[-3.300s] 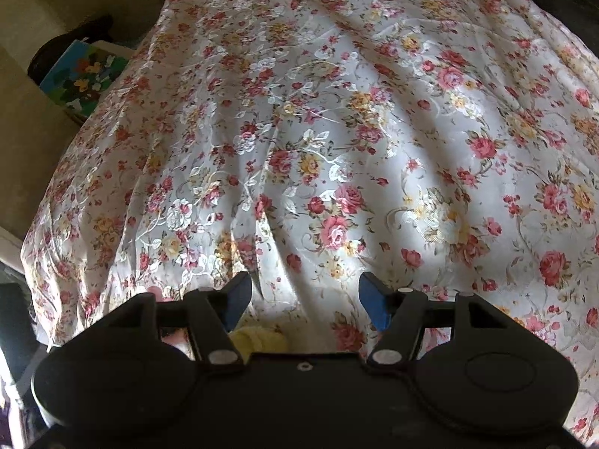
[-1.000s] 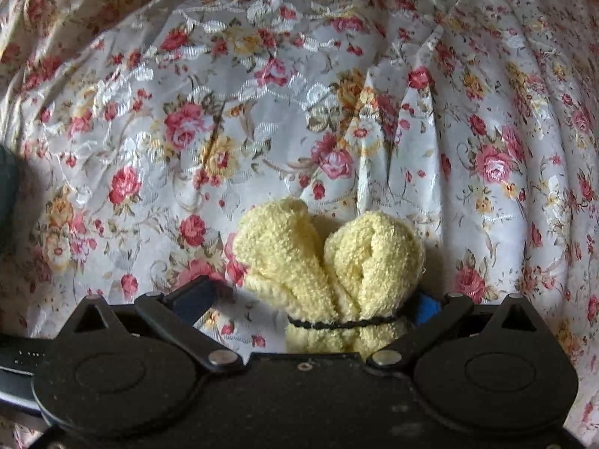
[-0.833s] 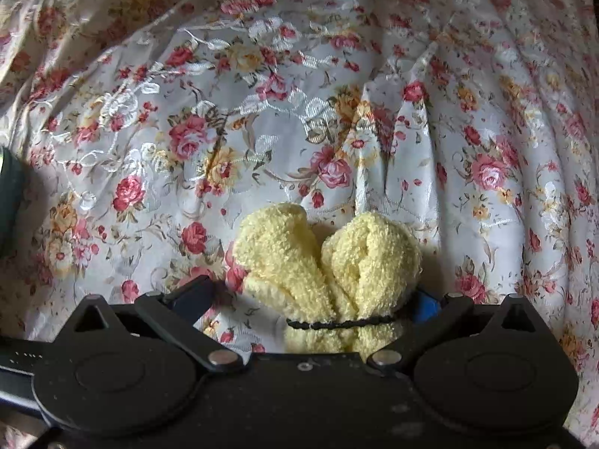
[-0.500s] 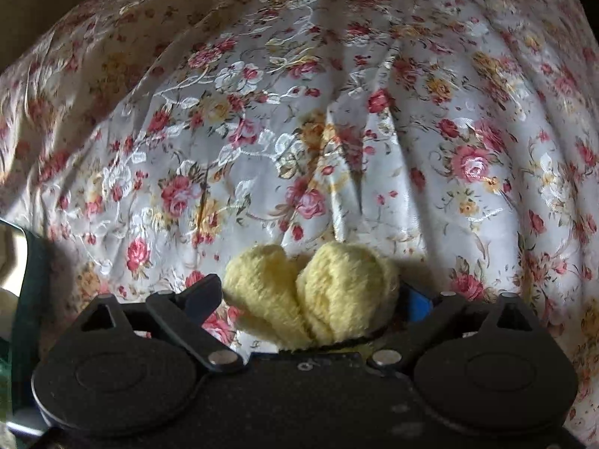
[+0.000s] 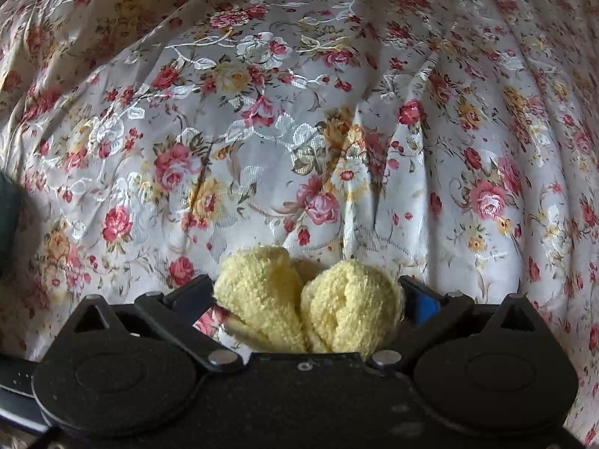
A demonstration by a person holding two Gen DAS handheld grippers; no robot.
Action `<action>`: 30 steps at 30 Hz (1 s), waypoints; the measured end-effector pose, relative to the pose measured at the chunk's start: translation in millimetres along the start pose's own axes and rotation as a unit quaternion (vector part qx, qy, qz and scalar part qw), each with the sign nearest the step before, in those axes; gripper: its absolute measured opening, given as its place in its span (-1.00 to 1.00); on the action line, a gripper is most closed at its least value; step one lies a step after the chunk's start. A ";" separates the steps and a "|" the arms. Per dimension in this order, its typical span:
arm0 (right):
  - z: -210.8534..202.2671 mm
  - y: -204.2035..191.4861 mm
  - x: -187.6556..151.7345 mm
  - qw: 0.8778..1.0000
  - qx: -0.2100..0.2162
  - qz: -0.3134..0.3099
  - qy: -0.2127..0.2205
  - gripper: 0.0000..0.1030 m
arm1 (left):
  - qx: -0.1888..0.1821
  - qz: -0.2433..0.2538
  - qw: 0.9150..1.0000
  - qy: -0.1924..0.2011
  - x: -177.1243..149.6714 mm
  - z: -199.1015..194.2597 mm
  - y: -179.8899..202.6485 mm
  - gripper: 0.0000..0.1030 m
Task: Organize soft objects
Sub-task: 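Carry the pink sock bundle over the gold tray with the left gripper while the right holds the yellow bundle, then open the left gripper to drop the pink bundle in the tray while the right drops the yellow bundle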
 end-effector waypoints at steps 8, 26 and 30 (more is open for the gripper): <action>5.4 -3.1 1.9 1.000 0.006 -0.016 0.013 1.00 | 0.003 0.004 1.000 -0.007 0.0 5.9 4.7 0.22; -30.1 14.3 8.9 0.999 0.008 0.044 0.023 -0.32 | -0.001 -0.014 1.000 -0.001 4.1 2.2 -4.5 0.22; -40.2 22.4 13.7 0.997 0.020 0.071 0.034 -0.32 | 0.001 -0.031 1.000 0.005 7.1 -0.6 -18.8 0.22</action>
Point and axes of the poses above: each gripper's, at about its wrist camera, not at the fingertips, and z roughly the way its jaws point, y to its right, x to its top, the point moved 6 cm from there along z, roughly the way its jaws point, and after that the axes turned 7 degrees about z, right-handed, at the moved point
